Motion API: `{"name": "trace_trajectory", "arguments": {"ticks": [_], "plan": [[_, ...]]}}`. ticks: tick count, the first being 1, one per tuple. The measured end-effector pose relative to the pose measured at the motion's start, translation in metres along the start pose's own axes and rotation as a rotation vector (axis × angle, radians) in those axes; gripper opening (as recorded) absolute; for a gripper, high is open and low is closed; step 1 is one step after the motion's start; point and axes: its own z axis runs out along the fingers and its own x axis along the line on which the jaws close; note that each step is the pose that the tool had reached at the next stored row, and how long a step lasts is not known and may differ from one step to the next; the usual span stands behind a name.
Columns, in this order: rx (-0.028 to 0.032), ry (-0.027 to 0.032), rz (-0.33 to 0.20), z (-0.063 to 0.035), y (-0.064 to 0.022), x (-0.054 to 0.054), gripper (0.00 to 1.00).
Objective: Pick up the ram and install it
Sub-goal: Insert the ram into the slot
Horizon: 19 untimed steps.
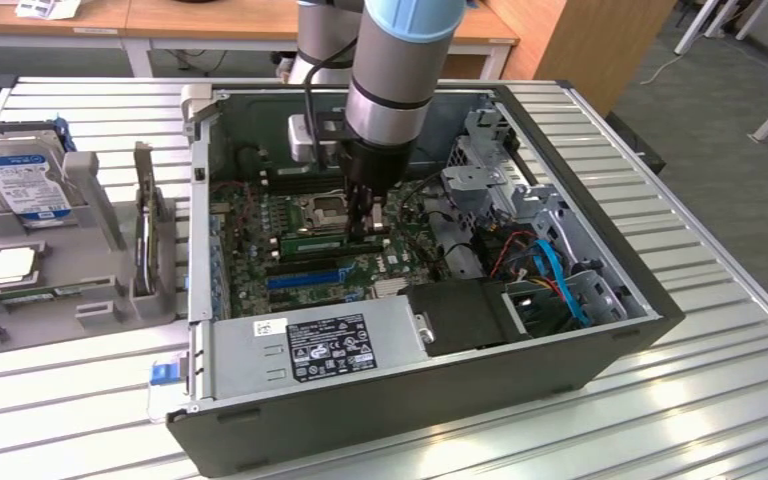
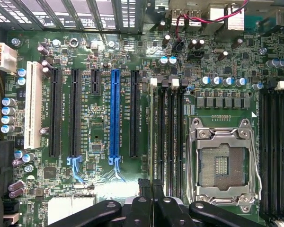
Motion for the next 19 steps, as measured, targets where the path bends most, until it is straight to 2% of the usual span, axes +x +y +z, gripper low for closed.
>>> {"name": "trace_trajectory", "arguments": {"ticks": [19], "plan": [[0.0,-0.0001,0.0,0.0002,0.0001,-0.0039,0.12]]}}
